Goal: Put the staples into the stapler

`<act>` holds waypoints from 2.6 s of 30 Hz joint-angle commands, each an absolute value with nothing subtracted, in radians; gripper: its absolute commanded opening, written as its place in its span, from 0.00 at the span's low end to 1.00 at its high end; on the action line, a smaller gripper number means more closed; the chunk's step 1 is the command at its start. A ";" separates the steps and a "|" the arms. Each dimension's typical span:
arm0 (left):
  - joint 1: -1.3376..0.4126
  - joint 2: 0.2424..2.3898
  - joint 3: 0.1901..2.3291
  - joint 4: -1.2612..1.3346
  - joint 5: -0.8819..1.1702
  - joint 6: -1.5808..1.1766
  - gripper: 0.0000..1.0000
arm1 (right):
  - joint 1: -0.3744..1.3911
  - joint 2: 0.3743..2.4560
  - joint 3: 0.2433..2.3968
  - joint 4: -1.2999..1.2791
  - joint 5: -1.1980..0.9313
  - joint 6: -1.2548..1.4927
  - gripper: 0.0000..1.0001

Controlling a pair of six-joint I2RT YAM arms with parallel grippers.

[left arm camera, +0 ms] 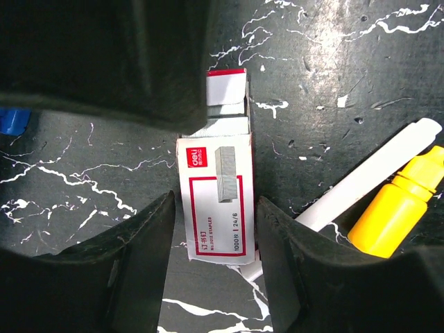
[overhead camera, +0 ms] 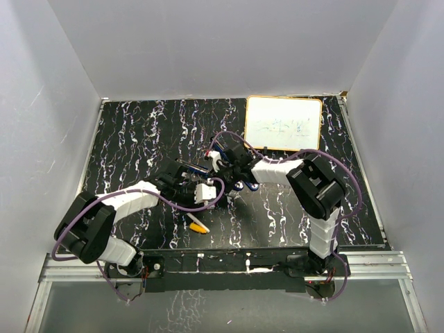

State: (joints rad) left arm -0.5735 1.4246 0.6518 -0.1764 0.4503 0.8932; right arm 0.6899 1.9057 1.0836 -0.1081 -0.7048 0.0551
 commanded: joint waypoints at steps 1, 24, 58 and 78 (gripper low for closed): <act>-0.575 1.428 0.634 -0.249 0.415 0.844 0.47 | 0.673 1.927 1.178 -0.107 -0.709 0.017 0.39; -0.610 1.500 0.660 -0.083 0.342 0.519 0.40 | 0.612 1.899 1.169 -0.279 -0.719 -0.094 0.44; -0.621 1.456 0.596 -0.066 0.302 0.549 0.41 | 0.702 1.877 1.164 -0.259 -0.554 -0.103 0.29; -0.627 1.456 0.568 -0.054 0.302 0.578 0.43 | 0.684 1.896 1.189 -0.296 -0.597 -0.146 0.11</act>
